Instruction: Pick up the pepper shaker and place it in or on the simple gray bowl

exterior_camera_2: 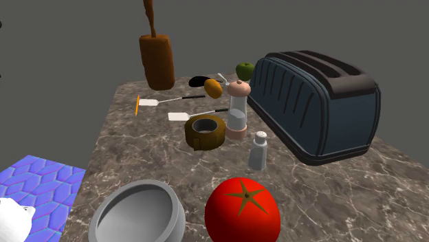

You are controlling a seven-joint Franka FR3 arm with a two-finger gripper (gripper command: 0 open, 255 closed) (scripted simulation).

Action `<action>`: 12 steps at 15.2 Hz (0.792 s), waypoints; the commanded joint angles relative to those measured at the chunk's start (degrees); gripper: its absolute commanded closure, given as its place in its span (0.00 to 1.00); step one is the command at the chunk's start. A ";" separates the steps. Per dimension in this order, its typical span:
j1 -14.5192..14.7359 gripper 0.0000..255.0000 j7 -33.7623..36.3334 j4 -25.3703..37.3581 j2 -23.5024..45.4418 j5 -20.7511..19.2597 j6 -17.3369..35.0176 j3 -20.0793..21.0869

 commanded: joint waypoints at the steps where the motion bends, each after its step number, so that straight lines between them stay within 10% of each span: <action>1: 0.00 0.00 0.00 0.00 0.00 0.00 0.00 0.00; 12: 2.34 0.00 10.00 1.37 15.49 3.34 16.64 10.30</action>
